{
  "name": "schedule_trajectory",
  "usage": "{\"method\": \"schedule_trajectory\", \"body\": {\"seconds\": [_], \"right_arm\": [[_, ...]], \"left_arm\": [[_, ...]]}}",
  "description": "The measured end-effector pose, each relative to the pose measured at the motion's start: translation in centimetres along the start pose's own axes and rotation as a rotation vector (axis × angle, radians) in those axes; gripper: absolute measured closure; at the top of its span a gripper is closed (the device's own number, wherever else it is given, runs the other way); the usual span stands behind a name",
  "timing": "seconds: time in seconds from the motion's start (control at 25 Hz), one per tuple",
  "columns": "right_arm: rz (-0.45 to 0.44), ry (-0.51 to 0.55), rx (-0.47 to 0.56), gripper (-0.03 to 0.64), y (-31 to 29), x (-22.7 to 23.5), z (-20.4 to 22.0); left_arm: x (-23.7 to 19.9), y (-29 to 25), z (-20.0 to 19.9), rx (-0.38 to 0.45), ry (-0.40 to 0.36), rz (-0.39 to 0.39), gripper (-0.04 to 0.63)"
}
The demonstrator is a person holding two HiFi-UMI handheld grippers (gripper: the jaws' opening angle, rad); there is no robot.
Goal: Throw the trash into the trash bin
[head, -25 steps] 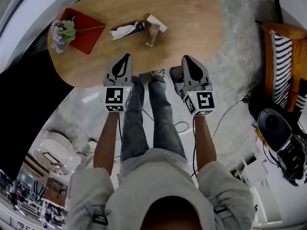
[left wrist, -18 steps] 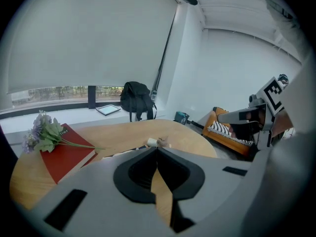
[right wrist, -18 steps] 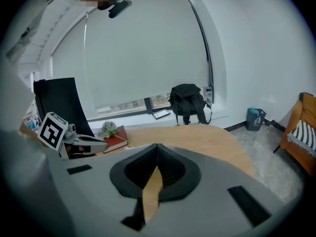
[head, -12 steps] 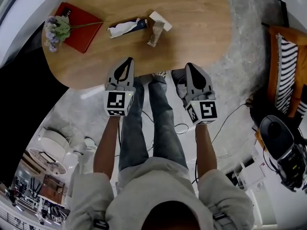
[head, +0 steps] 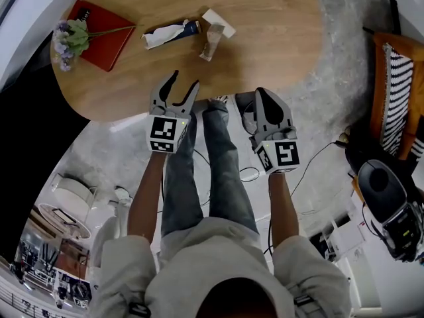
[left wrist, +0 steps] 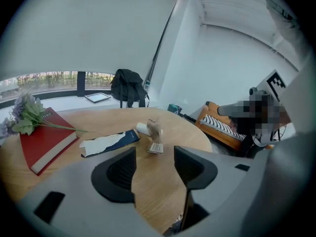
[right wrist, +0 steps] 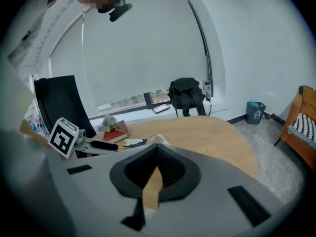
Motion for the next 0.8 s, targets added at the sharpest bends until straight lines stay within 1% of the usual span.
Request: {"method": "schedule_trajectory", "body": {"seconds": [0.04,0.28,0.48,0.68,0.8], "right_arm": [[0.001,-0.001,0.000,0.588,0.0,0.1,0.0],[0.009,-0.004,0.002,0.588,0.1,0.7,0.1],[0.020,-0.009,0.000,0.588,0.3,1.4,0.1],[0.030,-0.018,-0.002,0.588,0.4,2.0,0.2],[0.028,-0.019,-0.006,0.588,0.4,2.1,0.3]], "left_arm": [[0.0,-0.5,0.0,-0.005,-0.004,0.004,0.349],[0.4,-4.0,-1.1,-0.010,-0.035,0.016,0.348],[0.6,-6.8,-2.2,-0.022,-0.059,0.009,0.348],[0.7,-9.0,-2.0,-0.063,-0.064,0.007,0.350],[0.8,-9.7,-2.0,-0.076,-0.051,0.002,0.350]]}}
Point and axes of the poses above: the fingertips, and each gripper's own axes: y backward along the fingers, x to its right, z out of its underside, the point moved 7 cm from there along y, backward along the fingers
